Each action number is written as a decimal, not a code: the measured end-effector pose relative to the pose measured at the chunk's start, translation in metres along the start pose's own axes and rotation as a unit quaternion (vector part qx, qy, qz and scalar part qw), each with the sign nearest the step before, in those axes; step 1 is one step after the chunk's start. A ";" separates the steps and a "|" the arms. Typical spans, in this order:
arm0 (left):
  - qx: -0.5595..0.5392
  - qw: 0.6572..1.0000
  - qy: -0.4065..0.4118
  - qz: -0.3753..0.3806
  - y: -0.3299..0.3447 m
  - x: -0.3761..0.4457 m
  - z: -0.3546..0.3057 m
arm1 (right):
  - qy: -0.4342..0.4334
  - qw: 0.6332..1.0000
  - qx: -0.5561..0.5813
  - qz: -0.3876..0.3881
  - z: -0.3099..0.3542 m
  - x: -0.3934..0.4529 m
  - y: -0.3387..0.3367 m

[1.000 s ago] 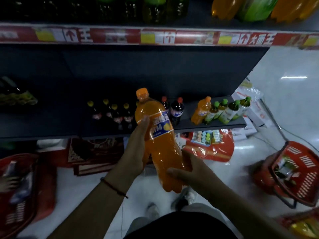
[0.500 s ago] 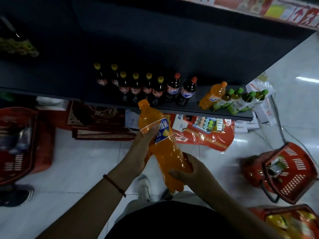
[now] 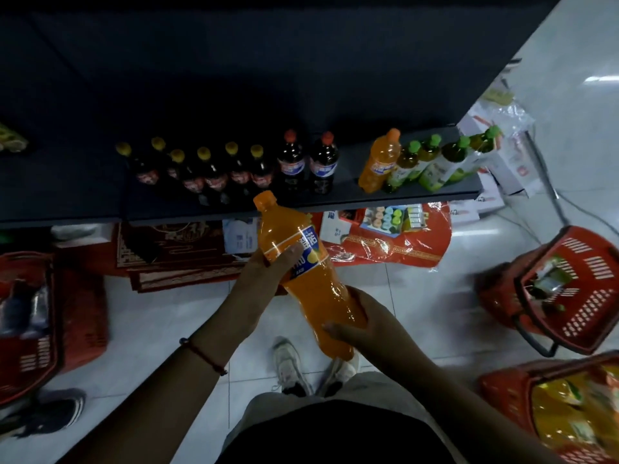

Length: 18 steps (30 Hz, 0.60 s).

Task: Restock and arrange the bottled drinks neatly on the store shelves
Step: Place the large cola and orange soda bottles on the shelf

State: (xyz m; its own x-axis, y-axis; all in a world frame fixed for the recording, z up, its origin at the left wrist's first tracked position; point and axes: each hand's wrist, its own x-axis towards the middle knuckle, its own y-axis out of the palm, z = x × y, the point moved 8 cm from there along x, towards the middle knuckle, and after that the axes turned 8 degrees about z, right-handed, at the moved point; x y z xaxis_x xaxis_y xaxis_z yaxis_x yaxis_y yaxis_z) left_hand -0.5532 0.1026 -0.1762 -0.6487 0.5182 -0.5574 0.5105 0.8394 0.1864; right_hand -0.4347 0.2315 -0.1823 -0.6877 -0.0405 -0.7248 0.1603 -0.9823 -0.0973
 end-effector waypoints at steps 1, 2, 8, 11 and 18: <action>0.007 1.000 -0.007 -0.003 0.010 0.006 -0.002 | -0.002 1.000 -0.003 -0.005 -0.005 0.000 -0.012; 0.014 1.000 -0.008 -0.005 0.019 0.014 -0.003 | -0.005 1.000 -0.002 -0.010 -0.010 0.000 -0.025; 0.044 0.999 0.005 -0.007 0.067 0.077 -0.003 | -0.054 0.998 -0.011 -0.035 -0.035 0.027 -0.099; 0.050 0.999 0.000 -0.008 0.079 0.115 0.002 | -0.065 0.996 -0.042 -0.051 -0.043 0.056 -0.127; 0.119 0.986 0.113 0.019 0.069 0.230 -0.009 | -0.110 0.986 -0.036 -0.120 -0.058 0.174 -0.177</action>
State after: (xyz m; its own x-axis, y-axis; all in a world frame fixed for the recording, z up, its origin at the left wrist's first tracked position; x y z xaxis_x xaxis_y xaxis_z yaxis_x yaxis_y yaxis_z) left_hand -0.6722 0.2813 -0.2849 -0.7226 0.5941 -0.3535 0.6370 0.7708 -0.0067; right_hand -0.5417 0.4085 -0.3307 -0.8472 0.1457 -0.5108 0.0178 -0.9533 -0.3015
